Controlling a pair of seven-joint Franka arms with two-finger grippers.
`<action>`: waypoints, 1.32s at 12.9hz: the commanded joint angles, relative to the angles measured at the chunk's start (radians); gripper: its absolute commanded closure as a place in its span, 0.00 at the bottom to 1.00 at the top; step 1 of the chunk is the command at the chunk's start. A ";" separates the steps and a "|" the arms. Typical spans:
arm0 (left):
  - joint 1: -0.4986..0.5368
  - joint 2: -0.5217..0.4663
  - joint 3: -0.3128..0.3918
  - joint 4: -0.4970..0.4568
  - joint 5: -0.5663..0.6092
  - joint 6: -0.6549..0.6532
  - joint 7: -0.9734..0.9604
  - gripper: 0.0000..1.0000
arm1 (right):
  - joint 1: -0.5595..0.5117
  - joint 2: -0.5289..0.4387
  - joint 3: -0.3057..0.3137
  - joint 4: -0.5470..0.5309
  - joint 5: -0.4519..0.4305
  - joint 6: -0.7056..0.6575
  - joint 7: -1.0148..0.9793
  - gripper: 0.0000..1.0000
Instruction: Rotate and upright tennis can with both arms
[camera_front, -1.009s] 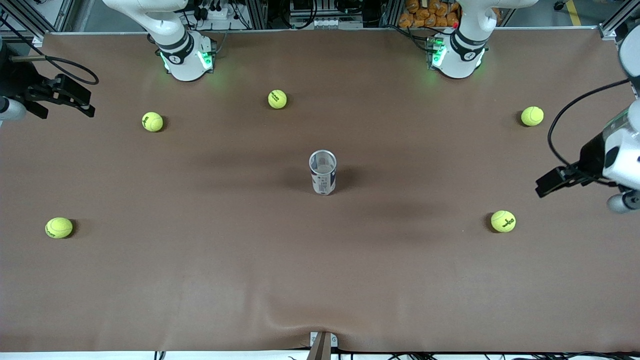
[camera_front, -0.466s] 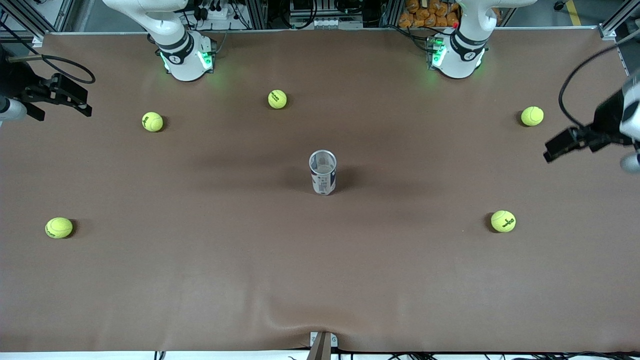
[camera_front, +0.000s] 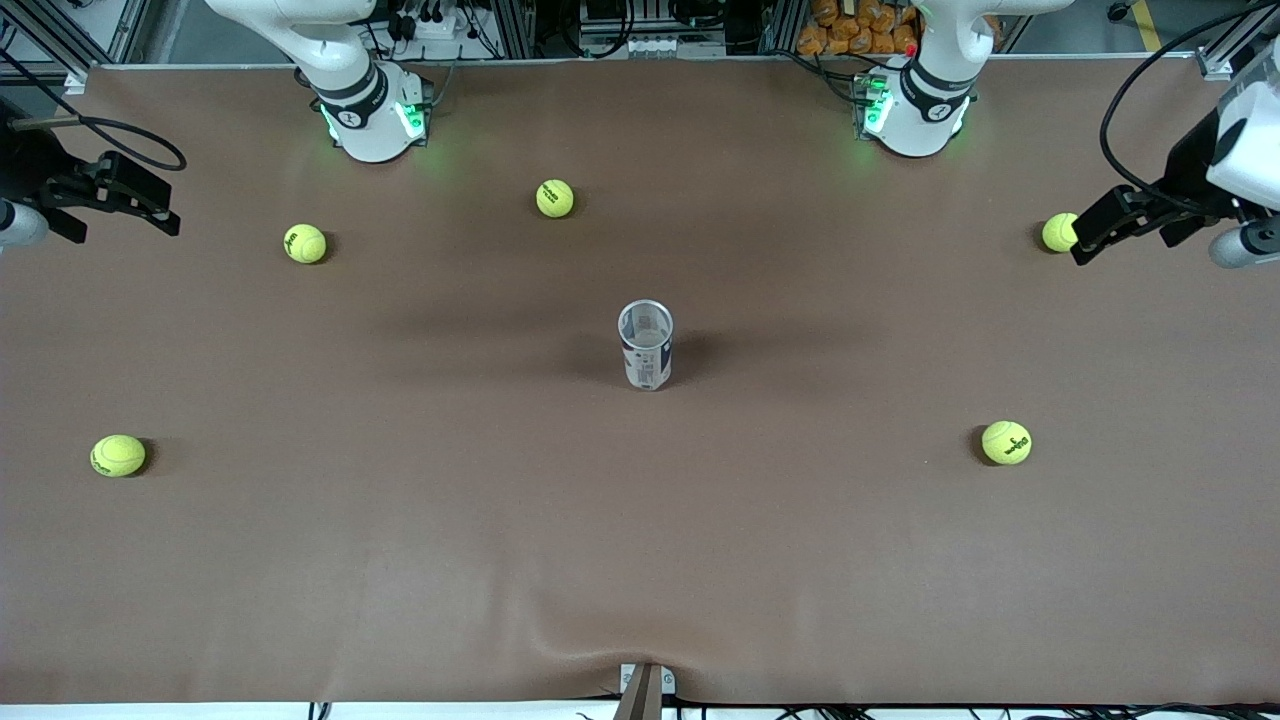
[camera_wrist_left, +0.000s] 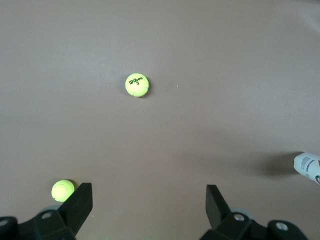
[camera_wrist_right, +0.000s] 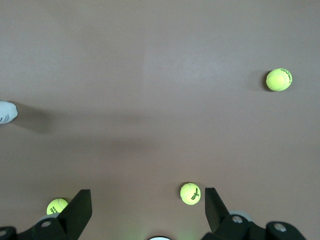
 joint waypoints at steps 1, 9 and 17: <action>0.022 0.002 0.002 0.006 -0.015 0.043 0.054 0.00 | -0.009 -0.019 0.007 -0.030 0.004 0.015 0.045 0.00; 0.022 0.038 0.084 0.039 -0.096 0.052 0.238 0.00 | -0.009 -0.019 0.007 -0.033 0.004 0.016 0.045 0.00; 0.022 0.033 0.070 0.036 -0.064 0.040 0.213 0.00 | -0.010 -0.019 0.007 -0.032 0.004 0.016 0.045 0.00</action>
